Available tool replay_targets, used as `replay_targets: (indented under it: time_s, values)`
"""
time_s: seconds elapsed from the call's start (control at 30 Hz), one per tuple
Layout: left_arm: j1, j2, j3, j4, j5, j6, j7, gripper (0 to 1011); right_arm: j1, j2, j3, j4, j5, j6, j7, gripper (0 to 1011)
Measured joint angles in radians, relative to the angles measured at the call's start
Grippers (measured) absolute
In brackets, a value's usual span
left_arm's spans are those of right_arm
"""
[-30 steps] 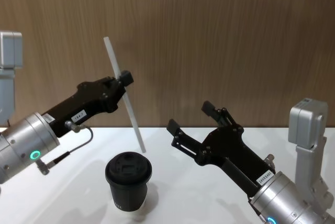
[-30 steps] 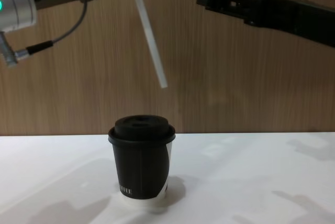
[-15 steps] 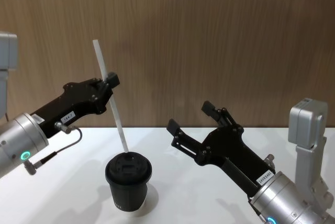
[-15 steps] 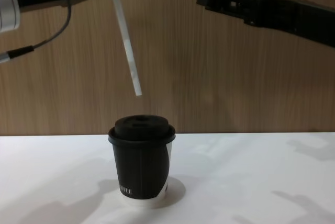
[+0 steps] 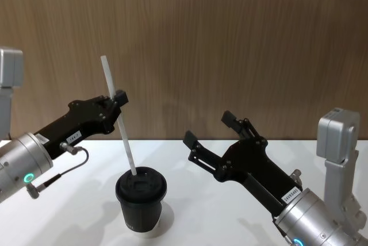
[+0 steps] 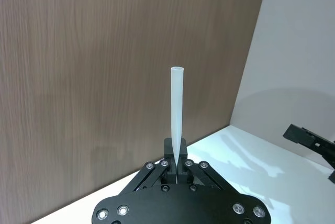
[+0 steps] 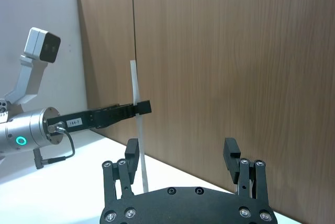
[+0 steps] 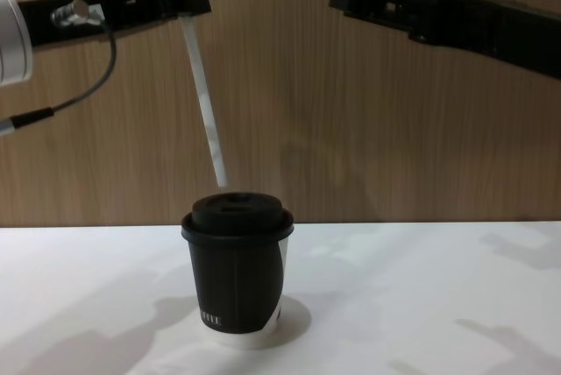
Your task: Pick up the straw with one hand, pass it to the other hand, and insert it into the cup.
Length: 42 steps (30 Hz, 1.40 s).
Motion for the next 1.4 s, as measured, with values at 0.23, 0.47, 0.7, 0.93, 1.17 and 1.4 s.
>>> replay_targets:
  time_s: [0.23, 0.47, 0.7, 0.93, 1.17, 1.4]
  values:
    - [-0.004, -0.015, 0.002, 0.030, 0.005, -0.015, -0.022, 7, 0.000, 0.000, 0.000, 0.000, 0.000, 0.000, 0.000, 1001]
    - [-0.009, -0.031, 0.002, 0.055, 0.010, -0.031, -0.042, 7, 0.000, 0.000, 0.000, 0.000, 0.000, 0.000, 0.000, 1001]
    - [-0.015, -0.044, 0.000, 0.075, 0.019, -0.045, -0.054, 7, 0.000, 0.000, 0.000, 0.000, 0.000, 0.000, 0.000, 1001]
    - [-0.027, -0.058, 0.003, 0.099, 0.032, -0.053, -0.066, 7, 0.000, 0.000, 0.000, 0.000, 0.000, 0.000, 0.000, 1001]
    - [-0.042, -0.074, 0.009, 0.124, 0.042, -0.055, -0.080, 7, 0.000, 0.000, 0.000, 0.000, 0.000, 0.000, 0.000, 1001]
    - [-0.054, -0.085, 0.015, 0.144, 0.050, -0.055, -0.090, 8, 0.000, 0.000, 0.000, 0.000, 0.000, 0.000, 0.000, 1001]
